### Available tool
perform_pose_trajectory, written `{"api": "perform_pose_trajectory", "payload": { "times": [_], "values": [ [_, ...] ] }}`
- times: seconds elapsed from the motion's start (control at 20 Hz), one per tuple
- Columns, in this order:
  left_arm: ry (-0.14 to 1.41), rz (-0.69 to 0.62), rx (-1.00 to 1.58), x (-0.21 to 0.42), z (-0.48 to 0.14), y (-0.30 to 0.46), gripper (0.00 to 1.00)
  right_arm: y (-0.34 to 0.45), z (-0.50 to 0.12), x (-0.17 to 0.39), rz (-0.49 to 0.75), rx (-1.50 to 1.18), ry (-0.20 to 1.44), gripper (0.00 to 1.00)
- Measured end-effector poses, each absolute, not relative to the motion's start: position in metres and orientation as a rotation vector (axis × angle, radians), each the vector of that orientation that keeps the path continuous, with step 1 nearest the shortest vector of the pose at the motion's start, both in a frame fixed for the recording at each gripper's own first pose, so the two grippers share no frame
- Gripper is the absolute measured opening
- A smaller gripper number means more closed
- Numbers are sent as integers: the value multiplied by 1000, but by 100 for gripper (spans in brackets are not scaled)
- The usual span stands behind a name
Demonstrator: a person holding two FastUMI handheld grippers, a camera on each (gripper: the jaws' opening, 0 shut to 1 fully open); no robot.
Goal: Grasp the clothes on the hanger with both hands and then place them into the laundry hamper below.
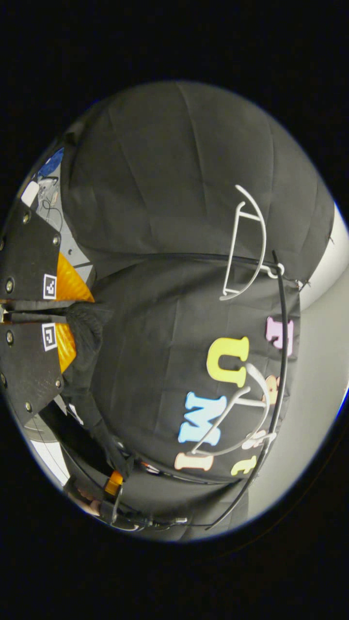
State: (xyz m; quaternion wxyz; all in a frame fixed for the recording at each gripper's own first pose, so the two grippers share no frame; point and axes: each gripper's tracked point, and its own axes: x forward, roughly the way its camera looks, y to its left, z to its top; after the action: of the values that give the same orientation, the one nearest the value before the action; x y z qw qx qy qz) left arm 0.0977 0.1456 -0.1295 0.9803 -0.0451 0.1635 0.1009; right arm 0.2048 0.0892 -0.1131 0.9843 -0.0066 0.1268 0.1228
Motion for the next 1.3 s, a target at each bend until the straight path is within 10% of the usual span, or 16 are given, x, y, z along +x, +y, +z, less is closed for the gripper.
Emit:
{"api": "perform_pose_trajectory", "payload": {
  "times": [0.55, 1.3],
  "values": [
    [412, -148, -83, 117, -185, 66, 5, 95, -163, 98, 139, 10, 408, 0],
    [635, -192, -8, 133, -299, 27, 4, 72, -276, 85, 33, 69, 664, 2]
  ]
}}
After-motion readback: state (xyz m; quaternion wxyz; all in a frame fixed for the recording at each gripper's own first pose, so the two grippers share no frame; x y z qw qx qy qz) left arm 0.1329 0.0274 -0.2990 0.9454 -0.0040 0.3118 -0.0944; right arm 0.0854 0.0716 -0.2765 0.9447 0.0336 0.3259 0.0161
